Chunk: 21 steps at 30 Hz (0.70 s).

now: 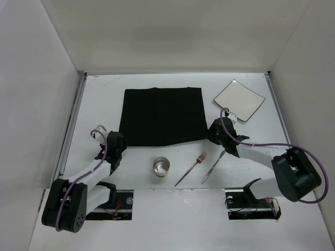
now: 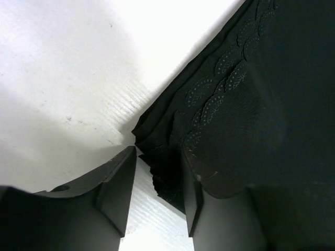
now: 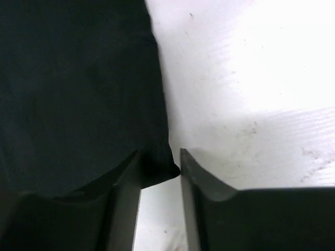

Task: Set the dinner table for one person

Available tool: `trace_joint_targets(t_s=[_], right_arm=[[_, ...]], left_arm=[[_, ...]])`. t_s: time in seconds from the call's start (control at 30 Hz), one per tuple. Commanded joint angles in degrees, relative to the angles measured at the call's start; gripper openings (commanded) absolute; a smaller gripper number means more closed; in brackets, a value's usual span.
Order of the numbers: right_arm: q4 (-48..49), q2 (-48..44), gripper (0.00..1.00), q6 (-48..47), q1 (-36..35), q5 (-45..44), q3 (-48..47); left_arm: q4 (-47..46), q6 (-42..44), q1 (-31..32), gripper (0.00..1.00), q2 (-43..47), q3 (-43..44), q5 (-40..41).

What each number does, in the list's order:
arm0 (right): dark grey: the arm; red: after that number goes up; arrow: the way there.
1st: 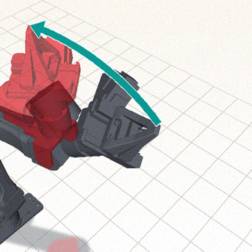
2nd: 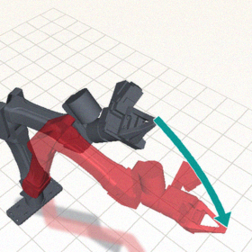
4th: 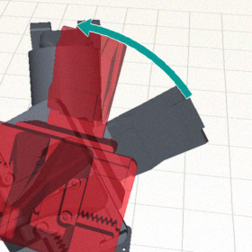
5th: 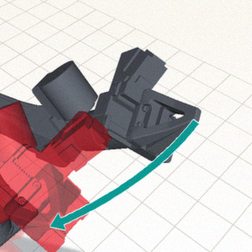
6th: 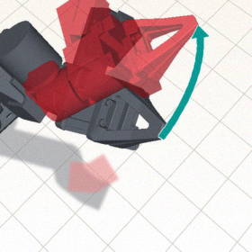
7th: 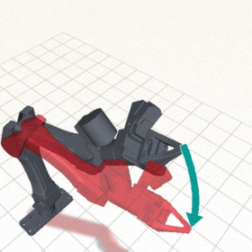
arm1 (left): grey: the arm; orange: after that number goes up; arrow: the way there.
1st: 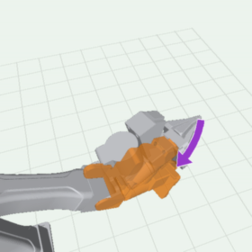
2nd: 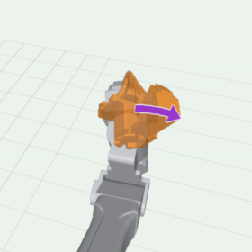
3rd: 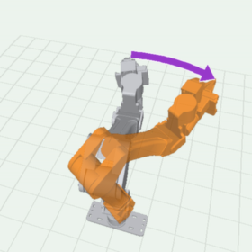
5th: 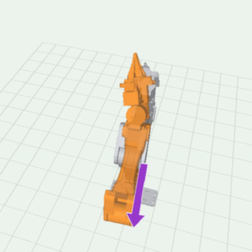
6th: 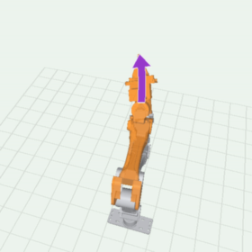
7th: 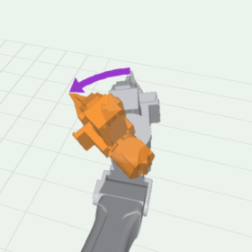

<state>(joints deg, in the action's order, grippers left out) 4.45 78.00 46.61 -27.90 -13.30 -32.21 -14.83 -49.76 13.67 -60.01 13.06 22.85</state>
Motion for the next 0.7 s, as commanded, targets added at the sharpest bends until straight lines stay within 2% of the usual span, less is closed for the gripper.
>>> trace_joint_targets(t_s=[0.0,0.03,0.07,0.2,0.3,0.4,0.53,0.67], right_arm=[[0.2,-1.4,0.49,-0.3,1.0,0.2,0.6],[0.0,-1.4,0.58,-0.7,1.2,0.5,0.3],[-0.1,-1.6,0.63,-0.8,1.3,0.6,0.0],[-2.3,-3.9,0.63,-1.6,1.8,0.8,-0.8],[-3.3,-5.0,0.55,-2.1,1.8,1.0,-1.0],[-2.5,-2.4,0.49,-2.0,2.2,3.8,-1.5],[2.6,0.9,0.33,-0.5,4.8,10.0,-0.8],[5.3,2.3,0.15,0.4,9.3,11.5,-0.7]], left_arm=[[-3.1,0.5,-0.5,0.33,-1.3,1.9,-1.4],[-3.5,0.4,-0.5,0.30,-1.7,1.9,-1.5],[-3.9,0.4,-0.3,0.27,-2.0,1.9,-1.8],[-4.2,0.3,0.0,0.19,-2.2,1.9,-1.9],[-4.2,0.2,-0.2,0.16,-2.2,1.6,-1.9],[-4.2,0.2,-0.2,0.14,-2.6,1.6,-1.6],[-6.3,-0.7,0.7,0.13,-5.1,1.8,-1.8],[-9.4,-1.7,2.6,0.11,-9.6,3.1,-1.8]])
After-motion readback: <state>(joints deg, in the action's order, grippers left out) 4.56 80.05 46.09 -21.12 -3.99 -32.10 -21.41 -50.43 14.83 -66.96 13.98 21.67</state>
